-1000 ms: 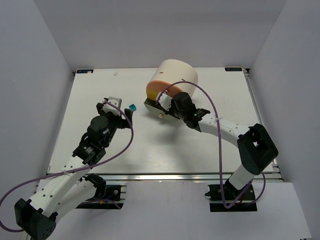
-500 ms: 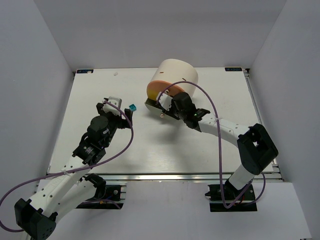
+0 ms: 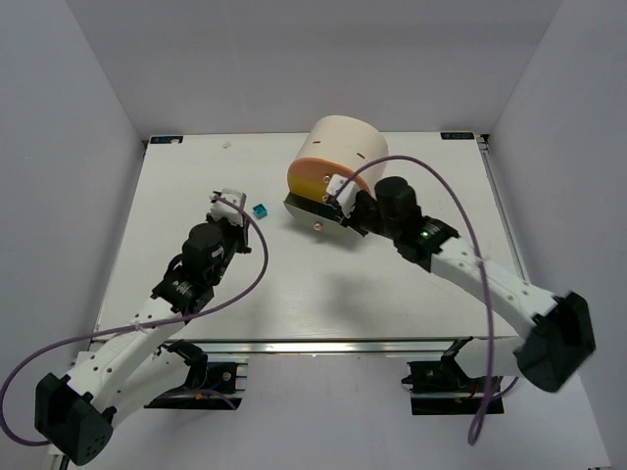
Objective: Sort the legos into containers by color
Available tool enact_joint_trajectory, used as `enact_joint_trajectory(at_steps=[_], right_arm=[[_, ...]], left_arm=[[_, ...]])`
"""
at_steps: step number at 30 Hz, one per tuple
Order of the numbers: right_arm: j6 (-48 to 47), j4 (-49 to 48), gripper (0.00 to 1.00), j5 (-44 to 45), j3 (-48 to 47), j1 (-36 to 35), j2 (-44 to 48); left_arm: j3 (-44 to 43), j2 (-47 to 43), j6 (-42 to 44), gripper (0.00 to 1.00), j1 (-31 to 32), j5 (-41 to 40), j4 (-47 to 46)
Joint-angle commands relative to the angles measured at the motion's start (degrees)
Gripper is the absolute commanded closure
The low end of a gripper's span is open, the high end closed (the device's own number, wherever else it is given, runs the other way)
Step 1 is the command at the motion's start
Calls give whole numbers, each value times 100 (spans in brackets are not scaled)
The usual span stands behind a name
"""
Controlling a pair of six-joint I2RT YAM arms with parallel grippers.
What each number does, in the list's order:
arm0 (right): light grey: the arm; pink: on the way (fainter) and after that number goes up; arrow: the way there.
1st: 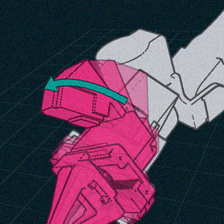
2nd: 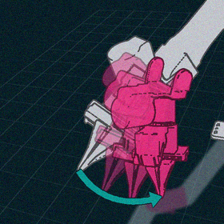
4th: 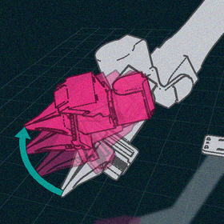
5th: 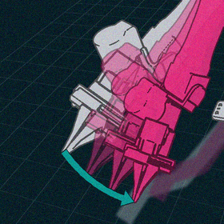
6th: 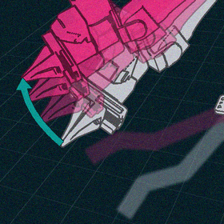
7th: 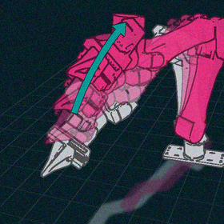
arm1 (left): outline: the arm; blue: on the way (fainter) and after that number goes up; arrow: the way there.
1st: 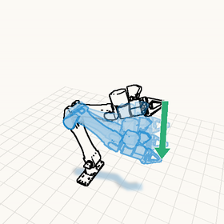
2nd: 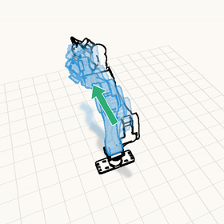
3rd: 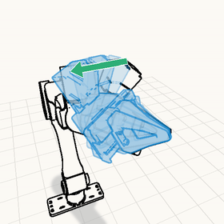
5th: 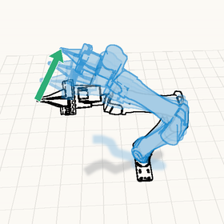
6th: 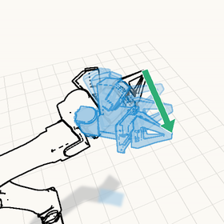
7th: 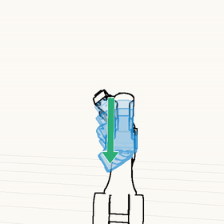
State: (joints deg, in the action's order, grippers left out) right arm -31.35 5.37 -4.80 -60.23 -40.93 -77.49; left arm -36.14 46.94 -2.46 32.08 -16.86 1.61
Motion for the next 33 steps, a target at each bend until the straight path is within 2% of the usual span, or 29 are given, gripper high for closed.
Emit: enact_joint_trajectory(at_steps=[1,2,3,4,5,6,7,9,10,12,17,25,33], right_arm=[[374,-175,70,-988,526,58,997],[645,-402,43,-1032,712,93,1417],[726,-448,32,-1093,879,181,1630],[788,-440,25,-1189,1116,225,1815],[1015,-344,24,-1355,1179,304,2130],[1148,-274,29,-1427,1232,400,2255],[1297,-229,51,-1523,1328,445,2456],[1648,-333,71,-1655,1522,603,2677],[1711,-439,81,-1708,1827,830,2904],[1747,-773,82,-1770,2093,946,3099],[1843,-581,80,-1945,2120,1289,3249],[1870,-642,77,-2122,2243,1421,3504],[1844,-703,77,-2131,2296,1482,3592]], left_arm=[[-86,428,-359,87,-52,78,68],[-121,587,-439,91,-113,78,164],[-269,771,-527,91,-114,95,234],[-366,1191,-754,91,-192,139,304],[-489,1421,-860,87,-245,183,462],[-769,1650,-983,67,-367,323,568],[-946,2148,-1254,57,-438,402,769],[-1219,2643,-1484,37,-657,761,885],[-1464,3037,-1712,35,-728,894,903],[-1658,3382,-1985,29,-895,1157,868],[-2467,4452,-2698,18,-1168,1291,832],[-3671,5624,-3216,15,-1353,711,1386],[-4602,6441,-3454,20,-1467,271,1992]])
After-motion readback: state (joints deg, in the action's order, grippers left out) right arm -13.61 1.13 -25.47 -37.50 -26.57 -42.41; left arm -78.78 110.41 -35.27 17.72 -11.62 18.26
